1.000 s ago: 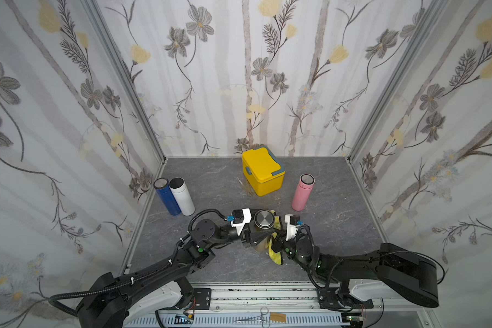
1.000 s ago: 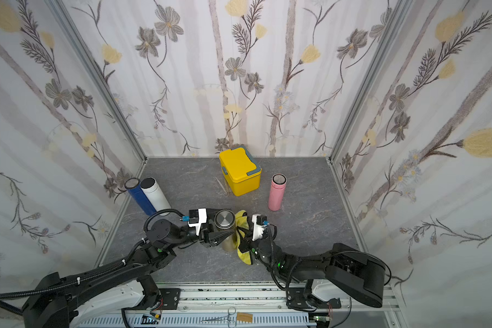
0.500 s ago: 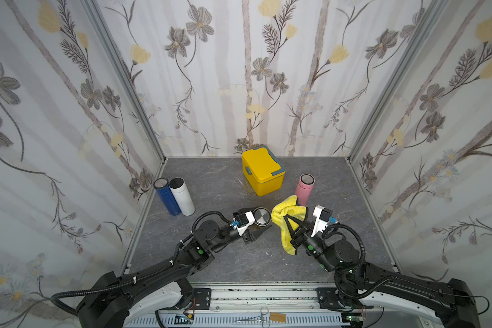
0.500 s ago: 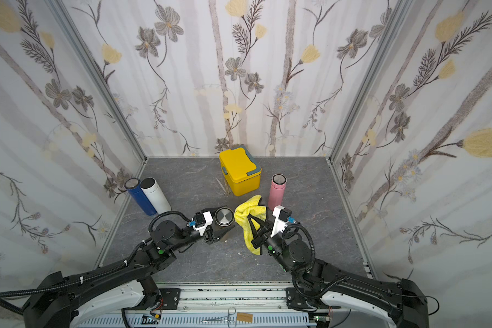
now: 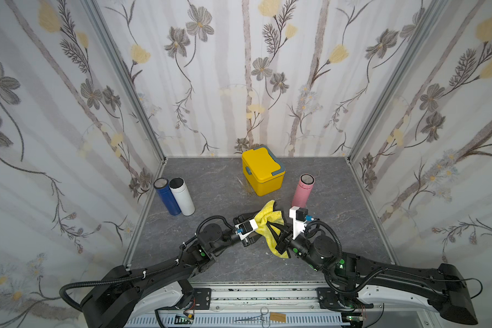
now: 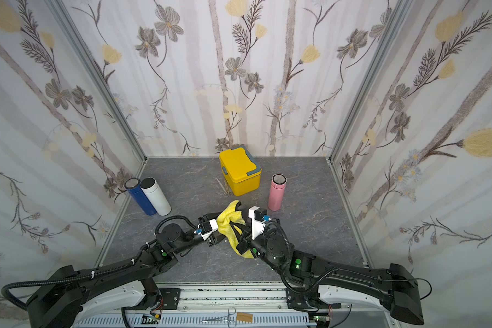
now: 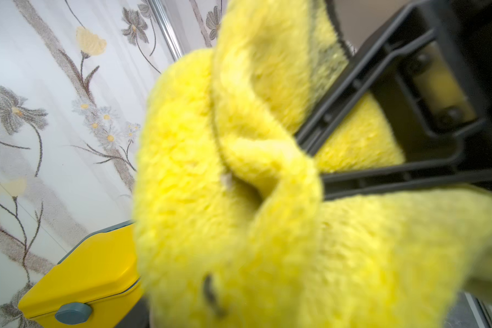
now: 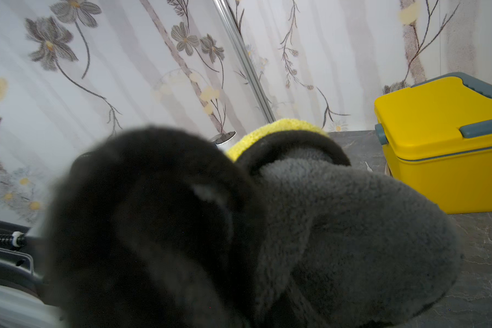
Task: Wipe the surface of the thermos
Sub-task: Wipe the dirt from the surface of the thermos.
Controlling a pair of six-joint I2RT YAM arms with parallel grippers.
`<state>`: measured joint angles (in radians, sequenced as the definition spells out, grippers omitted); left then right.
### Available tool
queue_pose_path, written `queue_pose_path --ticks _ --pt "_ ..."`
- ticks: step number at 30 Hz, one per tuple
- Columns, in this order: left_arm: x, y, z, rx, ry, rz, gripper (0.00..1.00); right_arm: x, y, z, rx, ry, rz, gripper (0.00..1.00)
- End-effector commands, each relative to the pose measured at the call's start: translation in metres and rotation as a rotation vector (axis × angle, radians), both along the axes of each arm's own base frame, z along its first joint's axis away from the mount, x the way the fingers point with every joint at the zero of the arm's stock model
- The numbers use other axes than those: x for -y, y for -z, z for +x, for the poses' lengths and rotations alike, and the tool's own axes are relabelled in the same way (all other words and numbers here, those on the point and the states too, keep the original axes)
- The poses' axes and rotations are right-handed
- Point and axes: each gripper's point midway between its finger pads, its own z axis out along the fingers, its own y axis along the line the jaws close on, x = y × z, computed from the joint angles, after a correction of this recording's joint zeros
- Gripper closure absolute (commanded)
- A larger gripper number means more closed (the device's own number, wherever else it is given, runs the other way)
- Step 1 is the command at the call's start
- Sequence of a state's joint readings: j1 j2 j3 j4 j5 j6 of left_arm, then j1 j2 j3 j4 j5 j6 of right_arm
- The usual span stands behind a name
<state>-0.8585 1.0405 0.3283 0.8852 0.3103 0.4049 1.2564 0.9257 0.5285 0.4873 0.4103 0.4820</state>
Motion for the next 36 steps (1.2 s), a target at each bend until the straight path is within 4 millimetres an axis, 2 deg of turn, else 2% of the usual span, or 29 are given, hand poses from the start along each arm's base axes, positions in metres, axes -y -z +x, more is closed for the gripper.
queue_pose_path --ticks 1,3,6,9,14,18,21,23,26,29,32,36 --pt "-0.002 -0.038 -0.018 0.119 0.068 -0.107 1.0 -0.006 0.002 0.008 -0.02 0.035 -0.009 1.0" --pt "0.001 -0.038 -0.022 0.115 0.092 -0.095 1.0 -0.011 0.006 0.012 -0.031 0.048 -0.05 1.0" --pt "0.0 -0.041 -0.026 0.13 0.105 -0.116 1.0 -0.008 0.01 0.022 -0.054 0.114 -0.092 1.0" --pt "-0.003 -0.045 -0.019 0.127 0.054 -0.138 1.0 -0.003 0.014 0.025 -0.064 0.138 -0.101 1.0" --pt "-0.019 -0.058 0.017 0.084 -0.163 -0.204 1.0 -0.025 0.017 -0.001 -0.031 -0.024 -0.111 1.0" --pt "-0.02 -0.062 0.025 0.064 -0.199 -0.23 1.0 -0.037 0.019 -0.012 -0.015 -0.087 -0.127 1.0" --pt "-0.012 -0.061 0.015 0.065 -0.133 -0.22 1.0 -0.036 0.021 -0.007 -0.013 -0.056 -0.14 1.0" --pt "-0.009 -0.064 -0.002 0.091 -0.057 -0.226 1.0 -0.023 0.024 0.008 -0.039 0.03 -0.148 1.0" --pt "-0.013 -0.067 -0.018 0.121 0.003 -0.254 1.0 -0.005 0.03 0.027 -0.085 0.079 -0.128 1.0" --pt "-0.018 -0.07 -0.025 0.136 0.015 -0.27 1.0 0.002 0.035 0.03 -0.098 0.088 -0.127 1.0" --pt "-0.02 -0.071 -0.018 0.119 -0.018 -0.27 1.0 -0.012 0.031 0.017 -0.083 -0.001 -0.119 1.0" --pt "-0.013 -0.066 -0.001 0.084 -0.073 -0.234 1.0 -0.034 0.014 -0.009 -0.007 -0.082 -0.123 1.0"
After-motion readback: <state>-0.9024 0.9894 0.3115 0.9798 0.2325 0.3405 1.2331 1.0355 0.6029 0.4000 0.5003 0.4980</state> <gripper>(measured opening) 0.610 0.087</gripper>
